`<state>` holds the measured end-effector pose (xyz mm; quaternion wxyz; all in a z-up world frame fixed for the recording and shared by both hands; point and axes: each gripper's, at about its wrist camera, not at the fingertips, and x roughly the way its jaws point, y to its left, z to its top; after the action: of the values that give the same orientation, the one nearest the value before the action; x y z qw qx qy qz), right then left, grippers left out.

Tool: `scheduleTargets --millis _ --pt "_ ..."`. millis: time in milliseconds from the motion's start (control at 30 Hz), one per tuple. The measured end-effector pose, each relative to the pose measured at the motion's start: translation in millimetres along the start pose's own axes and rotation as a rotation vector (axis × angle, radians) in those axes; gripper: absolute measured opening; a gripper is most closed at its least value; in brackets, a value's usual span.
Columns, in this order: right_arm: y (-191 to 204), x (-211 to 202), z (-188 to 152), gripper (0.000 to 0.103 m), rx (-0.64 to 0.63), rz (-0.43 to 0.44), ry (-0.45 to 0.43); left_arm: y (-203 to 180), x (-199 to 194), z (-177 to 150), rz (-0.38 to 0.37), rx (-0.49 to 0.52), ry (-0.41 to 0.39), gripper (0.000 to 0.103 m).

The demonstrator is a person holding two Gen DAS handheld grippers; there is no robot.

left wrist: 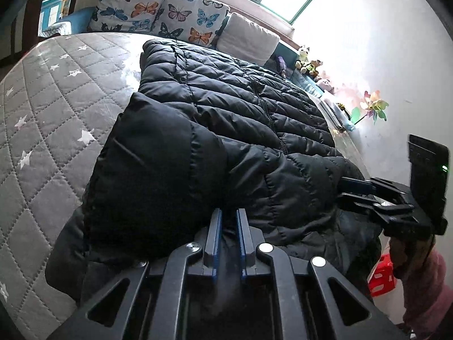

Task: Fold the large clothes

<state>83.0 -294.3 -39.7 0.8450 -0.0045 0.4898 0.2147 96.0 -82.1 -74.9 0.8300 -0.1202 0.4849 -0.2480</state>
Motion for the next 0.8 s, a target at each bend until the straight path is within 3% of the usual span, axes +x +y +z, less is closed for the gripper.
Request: scheduleTargets --millis 167,333,467,533,633,800 --pt "-5.6 32.2 -6.4 0.058 0.006 -0.004 0.056 3.0 -0.7 -1.9 0.004 -0.008 0.0 0.009" --pt "-0.9 19.8 2.3 0.057 -0.001 -0.016 0.082 13.1 -0.3 -0.4 -0.027 -0.059 0.012 0.005" --pt "14.1 6.2 16.4 0.057 -0.019 0.032 0.062 12.9 -0.3 -0.3 -0.03 -0.061 0.005 0.005" --pt "21.9 14.0 21.9 0.057 -0.027 0.04 0.069 13.1 -0.6 -0.5 -0.032 -0.059 0.0 0.005" --pt "26.2 44.7 21.9 0.059 -0.027 0.016 0.154 12.4 -4.7 0.7 -0.037 -0.068 -0.003 0.005" --pt "32.2 53.5 17.1 0.059 -0.058 -0.016 0.155 3.7 -28.0 12.3 -0.009 -0.066 -0.025 0.005"
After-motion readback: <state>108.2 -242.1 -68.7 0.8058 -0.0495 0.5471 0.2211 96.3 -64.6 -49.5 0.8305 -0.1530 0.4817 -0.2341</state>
